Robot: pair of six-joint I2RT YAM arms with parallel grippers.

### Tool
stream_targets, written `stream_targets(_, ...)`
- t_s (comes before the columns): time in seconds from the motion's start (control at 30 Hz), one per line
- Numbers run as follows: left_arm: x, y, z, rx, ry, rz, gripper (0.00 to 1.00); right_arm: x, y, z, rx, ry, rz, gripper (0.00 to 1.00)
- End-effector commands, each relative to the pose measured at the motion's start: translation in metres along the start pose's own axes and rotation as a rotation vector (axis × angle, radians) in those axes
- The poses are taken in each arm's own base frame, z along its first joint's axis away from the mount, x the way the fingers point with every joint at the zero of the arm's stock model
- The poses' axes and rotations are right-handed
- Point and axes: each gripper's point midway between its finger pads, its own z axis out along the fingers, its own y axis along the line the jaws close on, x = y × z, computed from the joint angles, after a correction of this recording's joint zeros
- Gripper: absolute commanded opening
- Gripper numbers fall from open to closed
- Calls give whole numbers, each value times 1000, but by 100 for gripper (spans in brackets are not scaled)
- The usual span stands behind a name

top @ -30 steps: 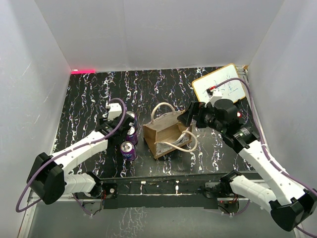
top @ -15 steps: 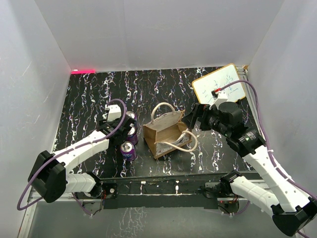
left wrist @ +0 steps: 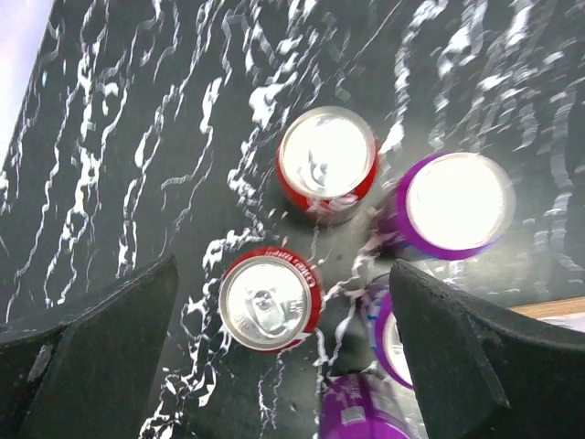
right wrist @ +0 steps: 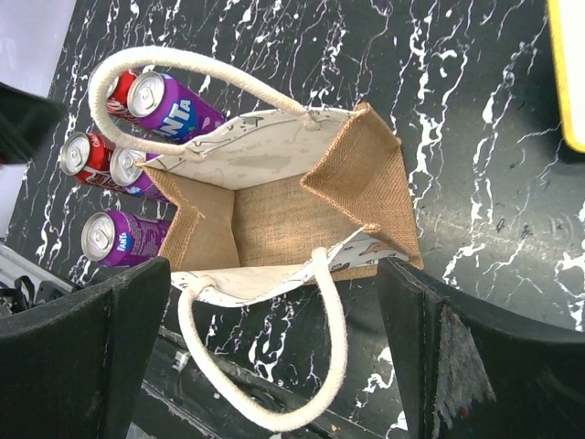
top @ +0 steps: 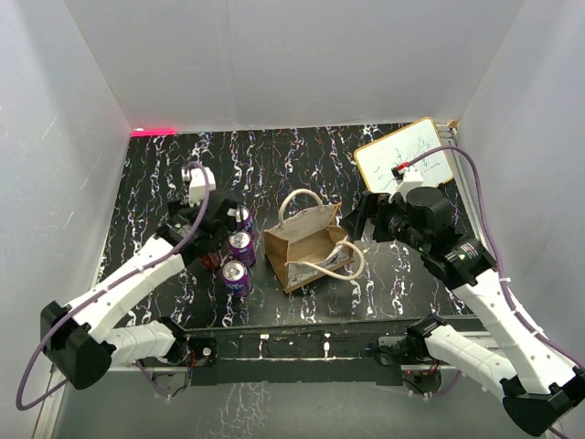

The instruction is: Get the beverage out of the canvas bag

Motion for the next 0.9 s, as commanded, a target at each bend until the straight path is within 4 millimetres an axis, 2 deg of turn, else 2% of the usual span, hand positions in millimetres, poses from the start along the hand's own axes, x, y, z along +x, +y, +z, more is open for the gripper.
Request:
stream_targets(0.0, -88, 5, -57, 167, -140, -53, 97, -44, 15, -26, -22, -121, -99, 99)
stream_targets(0.1, -152, 3, -112, 374, -289, -97, 97, -66, 15, -43, 9, -175, -157, 99)
stream_targets(0.17, -191, 9, -153, 510, -418, -131, 97, -79, 16, -55, 26, -213, -192, 99)
stream_targets(0.27, -222, 20, -200, 657, -552, -173, 97, -101, 22, -75, 30, -285, -241, 99)
stream_targets(0.33, -230, 24, -220, 722, -583, -188, 97, -113, 25, -87, 32, -329, -264, 99)
stream_targets(0.43, -234, 28, -233, 767, -605, -206, 97, -129, 24, -100, 65, -379, -281, 98)
stream_targets(0.57, -233, 33, -238, 776, -616, -210, 97, -143, 22, -111, 105, -418, -283, 98)
stream_targets(0.87, -226, 48, -233, 721, -615, -235, 97, -146, 19, -116, 123, -446, -273, 98)
